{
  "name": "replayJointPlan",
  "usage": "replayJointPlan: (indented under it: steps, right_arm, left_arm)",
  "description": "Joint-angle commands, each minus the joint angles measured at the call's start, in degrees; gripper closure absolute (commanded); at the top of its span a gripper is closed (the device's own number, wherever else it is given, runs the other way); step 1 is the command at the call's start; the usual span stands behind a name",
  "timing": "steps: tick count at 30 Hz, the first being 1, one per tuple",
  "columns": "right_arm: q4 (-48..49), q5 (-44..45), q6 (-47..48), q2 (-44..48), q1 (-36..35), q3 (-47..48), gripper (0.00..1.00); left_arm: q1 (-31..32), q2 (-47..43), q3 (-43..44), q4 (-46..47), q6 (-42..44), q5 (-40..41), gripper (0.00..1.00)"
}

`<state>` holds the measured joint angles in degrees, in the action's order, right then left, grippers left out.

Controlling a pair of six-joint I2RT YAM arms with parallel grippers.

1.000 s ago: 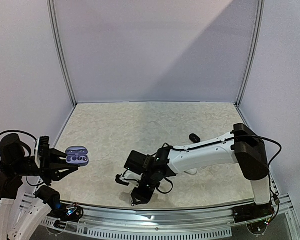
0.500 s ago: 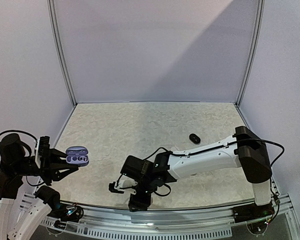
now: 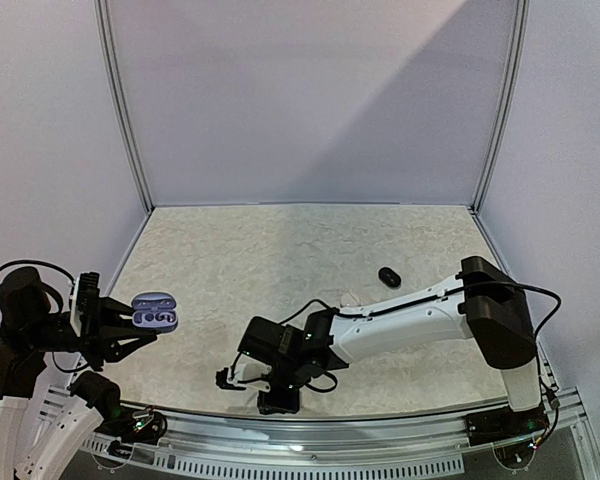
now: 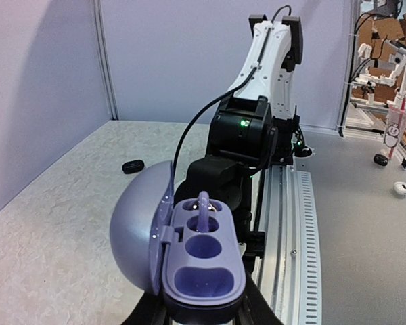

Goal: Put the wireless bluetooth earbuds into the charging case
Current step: Adjust the left earbud at the center of the board.

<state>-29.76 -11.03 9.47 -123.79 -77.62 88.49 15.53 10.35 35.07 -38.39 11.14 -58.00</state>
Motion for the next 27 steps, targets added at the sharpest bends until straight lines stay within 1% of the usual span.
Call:
replayJointPlan:
  steps: [1,4,8,13,16,19,22,24,27]
  right_arm:
    - [-0.1,2.9,-0.1,-1.5,0.1,0.5,0.69]
    - [-0.7,6.0,-0.9,-1.2,0.1,0.5,0.72]
    - [-1.3,14.3,-4.6,-1.1,1.6,0.3,0.76]
    - [-3.2,24.8,-12.6,-1.8,4.8,0.5,0.76]
    - [-4.7,28.9,-16.1,-2.4,6.4,0.7,0.75]
    - [-5.2,29.3,-18.6,-2.8,7.7,0.9,0.75]
    - [-4.9,27.7,-20.1,-3.1,8.3,1.3,0.71]
    - [-4.9,26.1,-20.4,-3.3,8.3,2.1,0.67]
    - [-5.4,24.8,-21.5,-3.5,8.6,3.2,0.56]
  left_arm:
    - [0.6,0.5,-0.5,0.2,0.5,0.0,1.0]
    - [0.6,0.5,-0.6,0.2,0.5,0.1,1.0]
    - [0.6,0.4,-0.6,0.2,0.5,0.1,1.0]
    - [0.6,0.3,-0.6,0.1,0.5,0.1,1.0]
    - [0.6,0.3,-0.6,0.2,0.5,0.0,1.0]
    - [0.6,0.4,-0.6,0.1,0.5,0.0,1.0]
    - [0.6,0.4,-0.6,0.2,0.5,0.1,1.0]
    - [0.6,0.4,-0.6,0.2,0.5,0.1,1.0]
    - [0.6,0.5,-0.6,0.2,0.5,0.1,1.0]
